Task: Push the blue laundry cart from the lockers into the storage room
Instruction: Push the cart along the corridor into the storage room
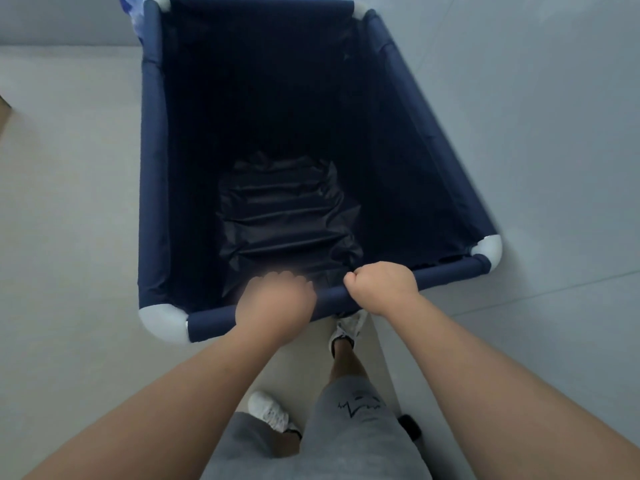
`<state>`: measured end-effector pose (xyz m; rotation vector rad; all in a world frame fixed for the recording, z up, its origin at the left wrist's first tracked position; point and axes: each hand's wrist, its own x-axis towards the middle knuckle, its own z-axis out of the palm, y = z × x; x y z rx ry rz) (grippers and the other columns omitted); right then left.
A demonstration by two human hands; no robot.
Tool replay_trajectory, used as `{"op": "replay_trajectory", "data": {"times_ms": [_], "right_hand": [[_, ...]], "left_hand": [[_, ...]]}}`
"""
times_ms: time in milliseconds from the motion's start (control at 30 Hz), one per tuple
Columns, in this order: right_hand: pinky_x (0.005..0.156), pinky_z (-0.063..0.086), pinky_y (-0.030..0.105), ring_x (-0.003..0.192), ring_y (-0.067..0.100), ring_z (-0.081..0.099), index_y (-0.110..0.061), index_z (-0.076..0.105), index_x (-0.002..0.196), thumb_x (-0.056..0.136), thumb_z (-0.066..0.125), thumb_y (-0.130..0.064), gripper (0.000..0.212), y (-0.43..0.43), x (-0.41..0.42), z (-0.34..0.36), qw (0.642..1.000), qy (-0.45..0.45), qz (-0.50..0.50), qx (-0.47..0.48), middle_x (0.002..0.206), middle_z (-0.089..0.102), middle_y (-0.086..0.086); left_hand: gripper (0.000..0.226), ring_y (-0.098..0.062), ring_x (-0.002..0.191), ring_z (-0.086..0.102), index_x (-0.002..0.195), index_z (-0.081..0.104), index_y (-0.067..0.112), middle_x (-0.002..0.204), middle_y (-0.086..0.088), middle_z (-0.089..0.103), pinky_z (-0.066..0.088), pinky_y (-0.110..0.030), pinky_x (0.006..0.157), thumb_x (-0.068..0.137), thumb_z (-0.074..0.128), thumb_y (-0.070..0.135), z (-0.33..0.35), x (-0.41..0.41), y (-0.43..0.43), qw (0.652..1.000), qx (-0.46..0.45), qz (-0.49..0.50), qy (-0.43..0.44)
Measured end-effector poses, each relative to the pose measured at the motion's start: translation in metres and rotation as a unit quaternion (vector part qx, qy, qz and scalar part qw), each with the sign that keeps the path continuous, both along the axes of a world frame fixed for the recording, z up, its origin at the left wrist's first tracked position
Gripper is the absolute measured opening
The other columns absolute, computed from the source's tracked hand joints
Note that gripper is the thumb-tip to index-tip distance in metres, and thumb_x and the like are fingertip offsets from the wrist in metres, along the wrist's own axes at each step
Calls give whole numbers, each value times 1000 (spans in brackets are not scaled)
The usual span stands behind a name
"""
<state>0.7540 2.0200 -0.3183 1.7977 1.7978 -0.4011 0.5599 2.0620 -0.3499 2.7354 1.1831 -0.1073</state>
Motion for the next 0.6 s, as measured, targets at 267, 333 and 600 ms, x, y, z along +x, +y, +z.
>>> {"op": "replay_trajectory", "data": {"times_ms": [267, 333, 600], "right_hand": [[62, 47, 40, 73, 30, 52, -16, 34, 75, 89, 46, -11, 19, -4, 5, -11, 998, 7, -23, 55, 86, 58, 5], [58, 44, 40, 75, 33, 54, -16, 36, 85, 85, 48, -8, 14, -2, 4, -9, 999, 5, 3, 32, 90, 58, 7], [54, 33, 35, 71, 31, 46, -16, 38, 86, 83, 46, -5, 14, -11, 7, -3, 1000, 3, 3, 26, 85, 52, 5]], "left_hand": [[29, -25, 93, 54, 110, 53, 20, 105, -1, 57, 33, -37, 68, 95, 29, 29, 3, 4, 1, 998, -5, -36, 53], [29, -25, 92, 54, 110, 53, 20, 104, -1, 58, 32, -37, 68, 96, 29, 30, 3, 3, 2, 998, -2, -33, 53], [58, -22, 81, 58, 89, 59, 24, 90, 4, 63, 41, -38, 69, 92, 3, 41, -1, 9, -10, 999, -15, 35, -26]]}}
